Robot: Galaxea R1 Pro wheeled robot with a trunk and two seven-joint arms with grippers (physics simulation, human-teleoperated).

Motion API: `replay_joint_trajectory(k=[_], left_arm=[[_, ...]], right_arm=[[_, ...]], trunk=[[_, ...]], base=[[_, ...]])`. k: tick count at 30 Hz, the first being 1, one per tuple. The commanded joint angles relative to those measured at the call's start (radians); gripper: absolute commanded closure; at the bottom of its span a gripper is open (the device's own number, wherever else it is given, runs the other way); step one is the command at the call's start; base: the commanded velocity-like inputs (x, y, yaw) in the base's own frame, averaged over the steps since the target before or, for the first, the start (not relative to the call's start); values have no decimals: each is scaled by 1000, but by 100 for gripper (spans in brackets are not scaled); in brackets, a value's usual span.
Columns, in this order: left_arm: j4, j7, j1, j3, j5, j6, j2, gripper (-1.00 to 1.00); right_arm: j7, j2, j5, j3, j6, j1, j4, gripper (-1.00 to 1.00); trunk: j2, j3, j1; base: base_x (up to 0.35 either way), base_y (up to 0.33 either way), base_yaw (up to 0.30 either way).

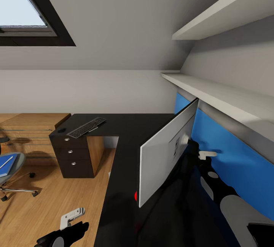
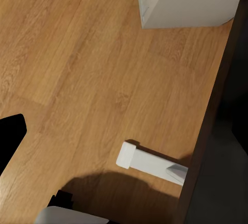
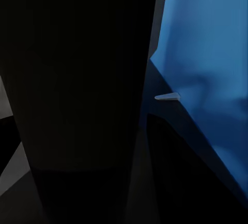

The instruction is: In the bedroom, organize the workspace by keeping the computer under the desk, ensuring the monitor is on the desk, placing the keyboard on the desk next to the monitor, placing the mouse on the desk next to the keyboard, moving the folder from the swivel chair onto the desk next to the mouse, stacking the notebook on top of the folder with the pen on top of the notebook, and positioning the swivel chair next to the desk.

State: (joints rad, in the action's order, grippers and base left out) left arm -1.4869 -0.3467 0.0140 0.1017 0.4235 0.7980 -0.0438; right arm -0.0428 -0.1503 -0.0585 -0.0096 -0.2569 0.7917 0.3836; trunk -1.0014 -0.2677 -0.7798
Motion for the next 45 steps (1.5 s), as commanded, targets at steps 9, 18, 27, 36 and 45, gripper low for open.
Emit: replay_joint_trajectory(k=[9, 18, 27, 36, 45], left_arm=[[-2, -8, 0, 1, 11, 3, -1, -100], [-2, -8, 0, 1, 11, 3, -1, -100], [-3, -8, 0, 1, 11, 3, -1, -100], [-3, -8, 0, 1, 11, 3, -1, -100], [-3, -8, 0, 1, 11, 3, -1, -100]], right_arm=[[-2, 0, -6, -1, -1, 1, 1, 100], [-2, 0, -5, -1, -1, 2, 1, 100], [-2, 0, -4, -1, -1, 1, 1, -100], [-2, 0, -4, -1, -1, 1, 1, -100], [0, -1, -4, -1, -1, 1, 1, -100]], trunk=[[-1, -1, 0], [-1, -1, 0], [-1, -1, 0], [-1, -1, 0], [-1, -1, 0]], base=[[0, 0, 0], [0, 0, 0], [0, 0, 0], [-2, 0, 0], [-19, 0, 0]])
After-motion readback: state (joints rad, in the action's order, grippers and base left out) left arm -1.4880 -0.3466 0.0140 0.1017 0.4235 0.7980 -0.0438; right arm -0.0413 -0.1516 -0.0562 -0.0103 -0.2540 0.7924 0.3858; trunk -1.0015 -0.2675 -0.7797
